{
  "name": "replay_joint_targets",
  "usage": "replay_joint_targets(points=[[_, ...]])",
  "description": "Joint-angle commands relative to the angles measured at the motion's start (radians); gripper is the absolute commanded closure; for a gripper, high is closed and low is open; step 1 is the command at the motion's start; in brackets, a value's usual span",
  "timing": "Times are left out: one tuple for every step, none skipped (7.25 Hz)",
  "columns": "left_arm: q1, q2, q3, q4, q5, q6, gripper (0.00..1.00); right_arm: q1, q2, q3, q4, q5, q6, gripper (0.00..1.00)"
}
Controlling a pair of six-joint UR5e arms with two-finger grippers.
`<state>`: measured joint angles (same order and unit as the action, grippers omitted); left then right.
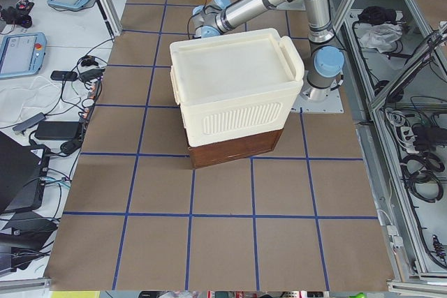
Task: Pull drawer sideways
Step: 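Pull the handle with the left gripper, sliding the drawer outward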
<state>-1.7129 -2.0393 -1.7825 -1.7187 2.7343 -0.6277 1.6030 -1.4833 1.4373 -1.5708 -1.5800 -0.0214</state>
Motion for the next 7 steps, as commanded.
replay_joint_targets(points=[[-0.025,-0.002,0.029,-0.001,-0.028,0.006,0.74,0.000,0.000,0.000,0.000,0.000,0.000,0.00],[-0.030,-0.002,0.044,-0.001,-0.063,0.011,0.74,0.000,0.000,0.000,0.000,0.000,0.000,0.00],[-0.033,-0.002,0.046,-0.001,-0.065,0.014,0.74,0.000,0.000,0.000,0.000,0.000,0.000,0.00],[-0.037,-0.002,0.048,-0.001,-0.068,0.014,0.73,0.000,0.000,0.000,0.000,0.000,0.000,0.00],[-0.043,-0.002,0.048,-0.001,-0.068,0.014,0.73,0.000,0.000,0.000,0.000,0.000,0.000,0.00],[-0.048,-0.002,0.048,-0.001,-0.062,0.014,0.73,0.000,0.000,0.000,0.000,0.000,0.000,0.00],[-0.054,-0.002,0.057,-0.001,-0.065,0.014,0.73,0.000,0.000,0.000,0.000,0.000,0.000,0.00]])
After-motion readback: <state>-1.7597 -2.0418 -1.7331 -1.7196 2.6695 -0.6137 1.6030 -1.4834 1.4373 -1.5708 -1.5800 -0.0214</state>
